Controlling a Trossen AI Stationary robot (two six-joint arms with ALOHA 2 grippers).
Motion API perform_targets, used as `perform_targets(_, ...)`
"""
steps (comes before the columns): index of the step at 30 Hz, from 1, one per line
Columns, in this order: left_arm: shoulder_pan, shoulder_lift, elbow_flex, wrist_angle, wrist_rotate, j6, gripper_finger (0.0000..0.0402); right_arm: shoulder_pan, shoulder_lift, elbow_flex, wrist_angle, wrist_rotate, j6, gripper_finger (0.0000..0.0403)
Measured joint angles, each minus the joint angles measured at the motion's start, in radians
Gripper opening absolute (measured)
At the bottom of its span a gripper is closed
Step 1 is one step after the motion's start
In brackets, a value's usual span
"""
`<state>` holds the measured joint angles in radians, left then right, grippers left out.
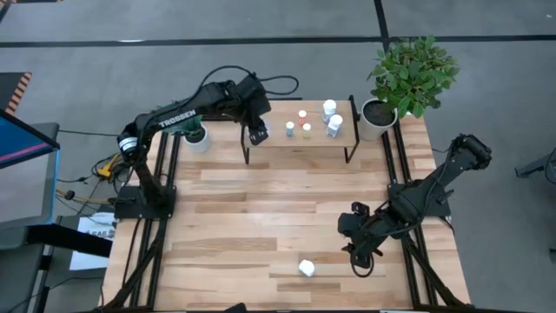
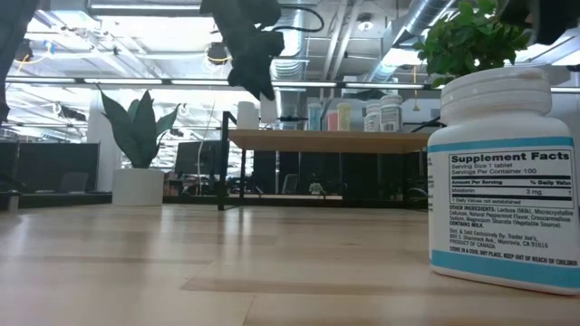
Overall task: Pick and place medicine bottles onto shelf by color
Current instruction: Put the small white pill bottle on the shelf
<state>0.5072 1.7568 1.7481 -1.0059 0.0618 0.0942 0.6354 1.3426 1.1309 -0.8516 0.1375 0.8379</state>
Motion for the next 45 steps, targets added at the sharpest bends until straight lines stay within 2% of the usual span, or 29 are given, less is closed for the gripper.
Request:
perform_targets(4,0.001,-0.003,0.000,0.041,-0.007,0.029,0.0112,-0.010,0.000,0.000,-0.001,0.000,0.000,0.0265)
perform_targets(17,0.012,0.023,-0.004,0.033,0.011,0.070,0.0128,-0.010,0.000,0.000,0.001,-0.002,0.004,0.0265)
perform_targets(31,0.008,0.066,0.000,0.028,0.012,0.088,0.0191,-0.010,0.000,0.000,0.002,-0.006,0.027,0.0265)
perform_targets(37,0.008,0.066,0.083,0.011,0.011,0.118,0.0212,-0.010,0.000,0.000,0.000,-0.006,0.029,0.0265)
perform_targets(41,0.008,0.065,0.185,0.000,0.011,0.120,0.0217,-0.010,0.000,0.000,0.003,-0.006,0.030,0.0265)
perform_targets(45,0.003,0.065,0.292,-0.088,0.010,0.111,0.0217,-0.010,0.000,0.000,0.019,-0.006,0.034,0.0265)
